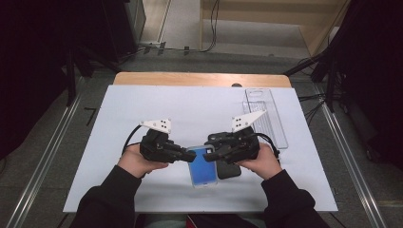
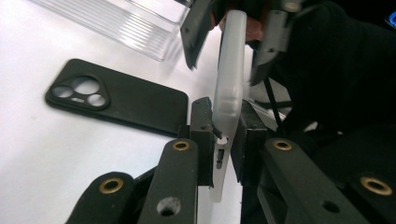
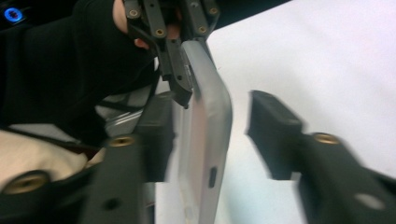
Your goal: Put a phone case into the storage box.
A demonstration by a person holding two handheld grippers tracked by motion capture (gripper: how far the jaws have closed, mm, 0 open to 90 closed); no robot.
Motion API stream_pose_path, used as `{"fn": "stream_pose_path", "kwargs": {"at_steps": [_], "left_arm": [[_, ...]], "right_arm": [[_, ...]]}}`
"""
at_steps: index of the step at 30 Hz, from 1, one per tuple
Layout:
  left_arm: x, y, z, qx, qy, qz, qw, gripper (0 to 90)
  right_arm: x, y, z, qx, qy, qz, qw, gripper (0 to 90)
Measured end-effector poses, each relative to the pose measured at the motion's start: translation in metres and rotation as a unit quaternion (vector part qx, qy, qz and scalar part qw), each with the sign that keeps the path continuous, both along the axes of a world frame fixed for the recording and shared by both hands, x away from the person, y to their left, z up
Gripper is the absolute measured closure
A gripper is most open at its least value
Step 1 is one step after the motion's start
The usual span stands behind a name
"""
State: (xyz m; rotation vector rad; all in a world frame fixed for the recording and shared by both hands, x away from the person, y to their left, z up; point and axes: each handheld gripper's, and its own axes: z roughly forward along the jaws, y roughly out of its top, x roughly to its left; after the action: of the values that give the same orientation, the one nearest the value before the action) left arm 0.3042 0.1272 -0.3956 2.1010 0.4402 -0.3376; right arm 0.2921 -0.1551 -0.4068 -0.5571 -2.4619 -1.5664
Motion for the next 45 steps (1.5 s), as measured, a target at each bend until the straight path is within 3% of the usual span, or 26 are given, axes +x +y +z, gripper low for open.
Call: {"fn": "stream_pose_path", "kwargs": {"at_steps": [2,5,9,12,13,15,17,22,28,33,36,38,45], "left_arm": [[0.003,0.002,0.001,0.008,0.012,0.018,0.9997,81.2],[0.004,0.006,0.000,0.015,0.003,0.040,0.9991,81.1],[0.006,0.010,0.003,0.010,0.008,0.073,0.9973,81.1],[0.006,0.011,0.006,0.006,0.003,0.094,0.9955,81.1],[0.006,0.012,0.006,0.005,-0.001,0.098,0.9951,81.1],[0.005,0.012,0.008,0.003,-0.010,0.108,0.9941,81.0],[0.005,0.012,0.009,0.005,-0.011,0.122,0.9924,81.1],[0.005,0.012,0.011,0.013,-0.010,0.153,0.9882,81.0],[0.005,0.013,0.014,0.016,-0.005,0.197,0.9802,81.0],[0.004,0.012,0.016,0.020,0.004,0.225,0.9741,81.0],[0.003,0.010,0.016,0.025,0.008,0.238,0.9708,80.9],[0.003,0.009,0.015,0.022,0.012,0.243,0.9697,81.0],[0.000,0.000,0.013,0.042,0.027,0.255,0.9655,81.0]], "right_arm": [[0.000,0.000,0.000,-0.003,-0.004,-0.024,0.9997,34.4],[-0.002,-0.002,0.000,0.002,-0.024,-0.044,0.9987,27.5],[0.000,-0.002,-0.001,-0.007,-0.023,-0.088,0.9958,24.2],[0.000,-0.003,-0.005,-0.009,-0.029,-0.092,0.9953,22.3],[0.000,-0.003,-0.006,-0.012,-0.035,-0.107,0.9935,19.9],[0.001,-0.002,-0.009,-0.018,-0.024,-0.127,0.9914,12.8],[0.002,-0.001,-0.012,-0.027,-0.011,-0.142,0.9894,0.0],[-0.001,0.003,-0.014,-0.033,-0.009,-0.173,0.9843,0.0],[-0.008,0.011,-0.015,-0.038,-0.002,-0.197,0.9796,0.0],[-0.013,0.020,-0.016,-0.058,-0.010,-0.245,0.9677,0.0],[-0.015,0.026,-0.018,-0.058,-0.012,-0.255,0.9651,0.0],[-0.017,0.030,-0.019,-0.060,-0.014,-0.269,0.9611,0.0],[-0.020,0.041,-0.024,-0.065,-0.018,-0.274,0.9594,0.0]]}}
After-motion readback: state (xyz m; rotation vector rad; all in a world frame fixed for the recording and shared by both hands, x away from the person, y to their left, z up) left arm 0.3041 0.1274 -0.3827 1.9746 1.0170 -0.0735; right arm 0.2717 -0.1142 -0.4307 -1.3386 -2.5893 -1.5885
